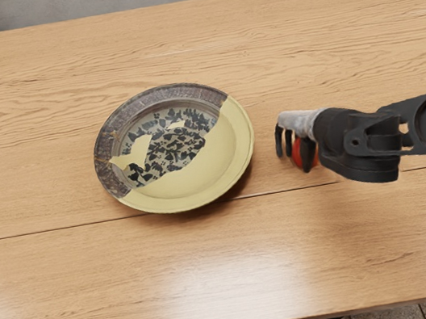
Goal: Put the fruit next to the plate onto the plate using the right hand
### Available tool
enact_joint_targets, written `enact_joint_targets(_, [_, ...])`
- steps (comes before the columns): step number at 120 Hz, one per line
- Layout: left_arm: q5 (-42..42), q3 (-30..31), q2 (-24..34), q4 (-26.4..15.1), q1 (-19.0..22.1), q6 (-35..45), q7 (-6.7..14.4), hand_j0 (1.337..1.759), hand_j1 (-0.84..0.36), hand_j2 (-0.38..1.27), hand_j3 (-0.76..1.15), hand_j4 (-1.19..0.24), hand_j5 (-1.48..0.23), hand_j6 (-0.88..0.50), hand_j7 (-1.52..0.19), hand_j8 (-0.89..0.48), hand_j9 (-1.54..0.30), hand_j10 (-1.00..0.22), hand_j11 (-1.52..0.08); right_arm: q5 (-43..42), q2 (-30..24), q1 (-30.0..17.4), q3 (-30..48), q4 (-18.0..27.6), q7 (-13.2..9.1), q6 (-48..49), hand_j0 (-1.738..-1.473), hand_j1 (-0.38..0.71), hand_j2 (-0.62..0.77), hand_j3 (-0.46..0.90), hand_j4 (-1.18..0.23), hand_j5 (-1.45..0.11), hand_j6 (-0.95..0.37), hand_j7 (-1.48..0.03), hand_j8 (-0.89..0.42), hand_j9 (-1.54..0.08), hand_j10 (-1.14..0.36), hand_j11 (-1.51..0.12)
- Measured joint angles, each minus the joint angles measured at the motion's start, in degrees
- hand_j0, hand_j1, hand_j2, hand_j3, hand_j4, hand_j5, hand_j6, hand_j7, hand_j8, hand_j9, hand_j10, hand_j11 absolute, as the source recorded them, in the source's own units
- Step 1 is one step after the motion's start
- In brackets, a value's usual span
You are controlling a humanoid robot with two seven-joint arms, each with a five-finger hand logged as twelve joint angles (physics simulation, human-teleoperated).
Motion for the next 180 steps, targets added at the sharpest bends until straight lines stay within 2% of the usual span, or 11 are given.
enact_joint_targets(18, [0.0,0.0,0.0,0.0,0.0,0.0,0.0,1.658,0.35,0.0,0.0,0.0,0.0,0.0,0.0,0.0,0.0,0.0,0.0,0.0,-1.5,0.3,2.7,-0.1,0.0,3.3,-1.65,0.23,0.18,0.0,-0.74,-1.07,-0.65,-1.01,-0.34,-1.05,-0.37,-1.03])
enact_joint_targets(48, [0.0,0.0,0.0,0.0,0.0,0.0,0.0,1.658,0.35,0.0,0.0,0.0,0.0,0.0,0.0,0.0,0.0,0.0,0.0,0.0,-3.2,0.7,6.7,-1.1,-0.1,10.2,-1.65,0.21,0.26,0.0,-0.79,-1.17,-0.7,-1.08,-0.36,-1.13,-0.39,-1.1])
enact_joint_targets(73, [0.0,0.0,0.0,0.0,0.0,0.0,0.0,1.658,0.35,0.0,0.0,0.0,0.0,0.0,0.0,0.0,0.0,0.0,0.0,0.2,-3.3,2.9,9.0,-3.3,0.0,16.1,-1.651,0.2,0.28,0.0,-0.81,-1.21,-0.81,-1.11,-0.36,-1.12,-0.42,-1.13])
enact_joint_targets(104, [0.0,0.0,0.0,0.0,0.0,0.0,0.0,1.658,0.35,0.0,0.0,0.0,0.0,0.0,0.0,0.0,0.0,0.0,0.0,0.7,-2.5,6.4,12.3,-6.2,0.0,22.0,-1.651,0.21,0.29,0.0,-0.83,-1.22,-0.86,-1.13,-0.35,-1.13,-0.4,-1.13])
enact_joint_targets(130, [0.0,0.0,0.0,0.0,0.0,0.0,0.0,1.658,0.35,0.0,0.0,0.0,0.0,0.0,0.0,0.0,0.0,0.0,0.0,3.2,1.7,10.2,13.1,-8.5,0.0,23.2,-1.652,0.24,0.3,0.0,-0.82,-1.24,-0.87,-1.13,-0.33,-1.13,-0.39,-1.14])
enact_joint_targets(151, [0.0,0.0,0.0,0.0,0.0,0.0,0.0,1.658,0.35,0.0,0.0,0.0,0.0,0.0,0.0,0.0,0.0,0.0,0.0,6.0,6.2,14.4,13.1,-9.3,0.1,23.3,-1.654,0.3,0.45,0.0,-0.82,-1.24,-0.88,-1.13,-0.31,-1.14,-0.35,-1.14])
enact_joint_targets(180, [0.0,0.0,0.0,0.0,0.0,0.0,0.0,1.658,0.35,0.0,0.0,0.0,0.0,0.0,0.0,0.0,0.0,0.0,0.0,7.4,14.0,15.4,13.1,-13.7,0.1,23.2,-1.656,0.36,0.56,0.0,-0.83,-1.23,-0.88,-1.13,-0.31,-1.16,-0.31,-1.14])
